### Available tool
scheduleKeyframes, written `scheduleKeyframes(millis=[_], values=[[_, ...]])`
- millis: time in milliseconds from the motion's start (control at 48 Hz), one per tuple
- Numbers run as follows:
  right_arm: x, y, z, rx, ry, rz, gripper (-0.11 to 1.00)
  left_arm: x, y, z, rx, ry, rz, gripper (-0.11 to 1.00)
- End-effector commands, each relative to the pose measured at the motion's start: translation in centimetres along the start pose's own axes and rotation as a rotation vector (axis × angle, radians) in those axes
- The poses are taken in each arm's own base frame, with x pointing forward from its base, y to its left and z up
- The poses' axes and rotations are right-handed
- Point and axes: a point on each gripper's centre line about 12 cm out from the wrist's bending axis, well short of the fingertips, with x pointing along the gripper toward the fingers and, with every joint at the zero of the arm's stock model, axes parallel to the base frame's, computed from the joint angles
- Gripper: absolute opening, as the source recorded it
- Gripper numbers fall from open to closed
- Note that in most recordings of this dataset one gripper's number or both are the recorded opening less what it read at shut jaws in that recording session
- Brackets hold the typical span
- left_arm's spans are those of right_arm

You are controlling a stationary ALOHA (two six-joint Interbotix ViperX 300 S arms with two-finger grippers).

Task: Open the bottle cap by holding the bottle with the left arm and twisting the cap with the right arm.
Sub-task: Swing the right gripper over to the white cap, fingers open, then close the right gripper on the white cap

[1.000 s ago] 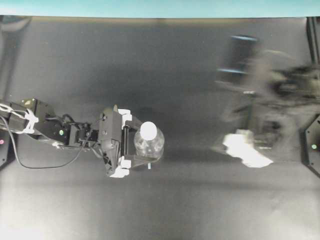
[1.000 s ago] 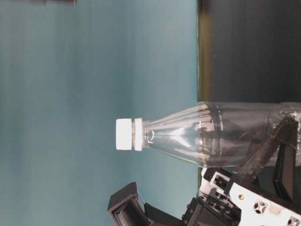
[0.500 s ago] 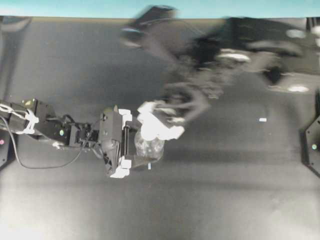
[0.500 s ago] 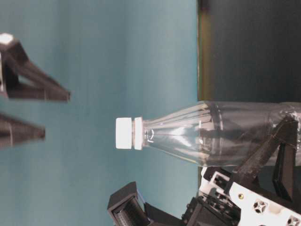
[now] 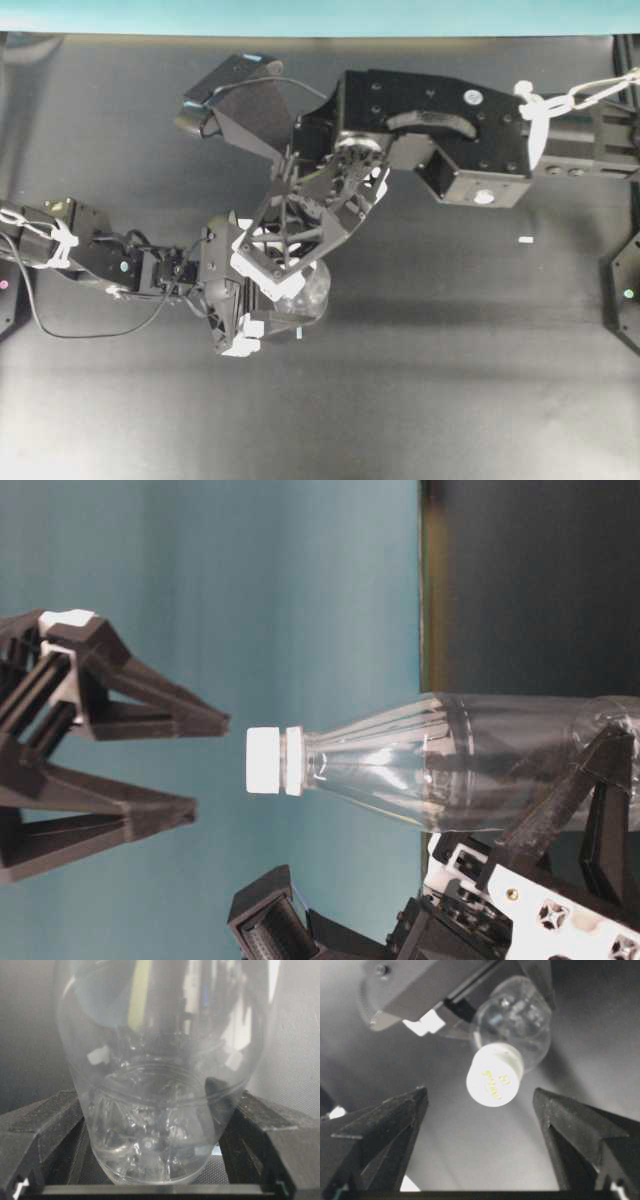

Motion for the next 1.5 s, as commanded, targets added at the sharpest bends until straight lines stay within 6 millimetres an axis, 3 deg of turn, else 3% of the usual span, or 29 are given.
scheduleKeyframes(millis=[0, 292, 375, 500, 750, 1271, 1479], values=[[0.7, 0.3, -0.3, -0.005, 0.012, -0.002, 0.81, 0.2, -0.3, 0.2, 0.005, -0.005, -0.009, 0.83], [2.3, -0.1, -0.5, 0.005, 0.030, -0.017, 0.74, 0.2, -0.3, 0.1, 0.005, -0.001, -0.009, 0.83], [2.2, 0.0, -0.6, -0.001, 0.028, -0.013, 0.62, 0.2, -0.3, 0.2, 0.003, -0.002, -0.008, 0.83], [2.2, 0.1, -0.6, -0.017, 0.026, -0.011, 0.35, 0.2, -0.3, 0.2, 0.003, -0.002, -0.008, 0.83], [2.1, 0.2, -0.6, -0.161, 0.032, -0.010, 0.36, 0.1, -0.4, 0.0, 0.004, 0.002, -0.009, 0.83], [1.3, 0.4, -0.3, -0.984, 0.103, -0.007, 0.36, 0.2, -0.5, 0.1, 0.005, 0.001, -0.013, 0.83], [1.5, 0.6, -0.3, -1.065, 0.093, -0.003, 0.36, 0.2, -0.8, -0.1, 0.006, 0.006, -0.019, 0.83]])
